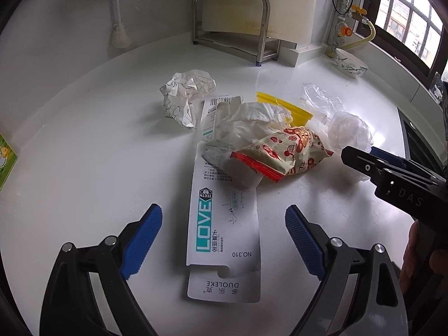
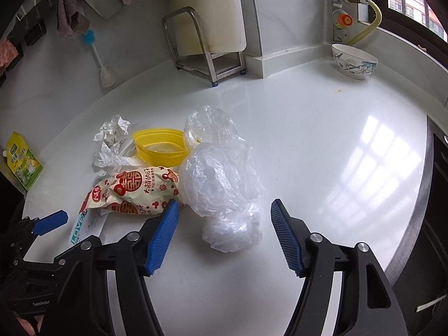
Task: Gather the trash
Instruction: 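Lower the right gripper around the crumpled clear plastic bag, then close the right gripper on the clear bag while the left gripper grasps the white LOVE card, then carry the clear bag and LOVE card over the wastebasket and open both grippers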
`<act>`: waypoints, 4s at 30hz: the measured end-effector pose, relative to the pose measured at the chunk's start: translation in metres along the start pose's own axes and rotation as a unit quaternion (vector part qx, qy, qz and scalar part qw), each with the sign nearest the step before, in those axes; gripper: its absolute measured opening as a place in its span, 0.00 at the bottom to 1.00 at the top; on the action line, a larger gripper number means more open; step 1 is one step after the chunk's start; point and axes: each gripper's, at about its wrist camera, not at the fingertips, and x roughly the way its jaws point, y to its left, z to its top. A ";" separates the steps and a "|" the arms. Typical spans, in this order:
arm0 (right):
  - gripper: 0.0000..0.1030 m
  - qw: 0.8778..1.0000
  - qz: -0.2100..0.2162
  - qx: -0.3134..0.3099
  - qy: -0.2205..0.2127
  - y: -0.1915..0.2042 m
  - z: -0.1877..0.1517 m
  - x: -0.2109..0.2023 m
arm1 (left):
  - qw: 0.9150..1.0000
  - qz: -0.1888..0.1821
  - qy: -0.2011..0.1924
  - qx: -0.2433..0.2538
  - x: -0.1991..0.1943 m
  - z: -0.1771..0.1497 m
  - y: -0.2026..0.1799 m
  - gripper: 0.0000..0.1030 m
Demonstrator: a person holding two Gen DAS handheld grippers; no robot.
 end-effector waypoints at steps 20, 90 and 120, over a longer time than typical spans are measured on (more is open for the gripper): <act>0.28 0.999 0.026 0.024 -0.021 -0.001 0.009 0.005 | 1.000 -0.006 0.007 0.002 0.017 0.003 -0.001 0.85; 0.27 0.997 0.057 0.027 -0.037 -0.011 -0.146 -0.210 | 0.994 0.054 -0.088 -0.019 -0.190 -0.110 -0.054 0.49; 0.27 0.996 0.048 0.027 0.068 -0.065 -0.279 -0.231 | 1.000 0.011 -0.001 0.025 -0.188 -0.238 -0.168 0.49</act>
